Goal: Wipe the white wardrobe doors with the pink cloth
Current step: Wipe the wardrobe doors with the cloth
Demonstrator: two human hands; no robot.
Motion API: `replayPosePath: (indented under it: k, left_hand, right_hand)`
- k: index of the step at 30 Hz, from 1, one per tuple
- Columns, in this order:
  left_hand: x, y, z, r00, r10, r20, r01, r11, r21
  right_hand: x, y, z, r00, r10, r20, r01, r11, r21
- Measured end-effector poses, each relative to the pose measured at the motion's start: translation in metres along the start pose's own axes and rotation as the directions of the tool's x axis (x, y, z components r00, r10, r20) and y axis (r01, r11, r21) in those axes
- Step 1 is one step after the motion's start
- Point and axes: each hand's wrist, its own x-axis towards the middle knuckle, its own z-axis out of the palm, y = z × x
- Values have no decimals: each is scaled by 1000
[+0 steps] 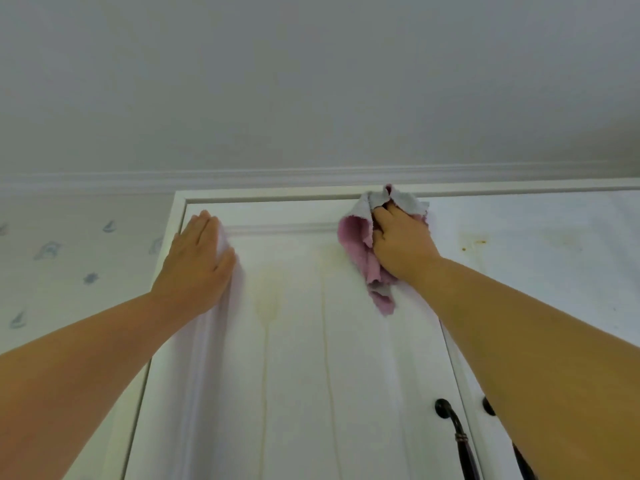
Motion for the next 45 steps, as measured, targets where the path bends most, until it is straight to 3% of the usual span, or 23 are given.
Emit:
replayPosePath:
  k: [3, 7, 16, 20, 23, 26, 29, 31, 36, 45]
  left_hand:
    - [-1, -8, -2, 999, 18, 46, -17, 1000, -12]
    - [-1, -13, -2, 998, 52, 32, -50, 998, -43]
    - [-1, -16, 13, 993, 102, -67, -101, 995, 17]
    - [-6, -20, 6, 986, 82, -142, -86, 996, -23]
    - [-15, -23, 3, 941, -127, -313, 94, 988, -120]
    - [-19, -33, 4, 910, -294, -294, 223, 942, -252]
    - [-18, -36, -3, 873, -353, -338, 160, 859, -486]
    - [-16, -32, -7, 863, -339, -374, 92, 834, -544]
    - [-4, -19, -14, 899, -181, -399, 16, 924, -382]
    - [-4, 11, 2, 941, -188, -281, 145, 975, -169]
  right_hand:
    - [-10, -17, 7, 1000, -2, -7, 1, 984, -176]
    - [-19, -14, 3, 994, -106, 15, 107, 963, -248]
    - [-43, -24, 17, 973, 157, -170, -154, 988, 31]
    - [-27, -71, 32, 997, 38, -61, -40, 999, -28]
    - [-9, -129, 55, 987, -143, 70, 153, 971, -185]
    - [8, -184, 83, 960, -265, 84, 277, 940, -199]
    - [23, -214, 103, 943, -312, 118, 330, 920, -211]
    - [29, -217, 105, 924, -356, 136, 378, 902, -206]
    - [29, -190, 89, 890, -434, 138, 452, 881, -144]
    - [8, -102, 49, 961, -270, 62, 277, 930, -242]
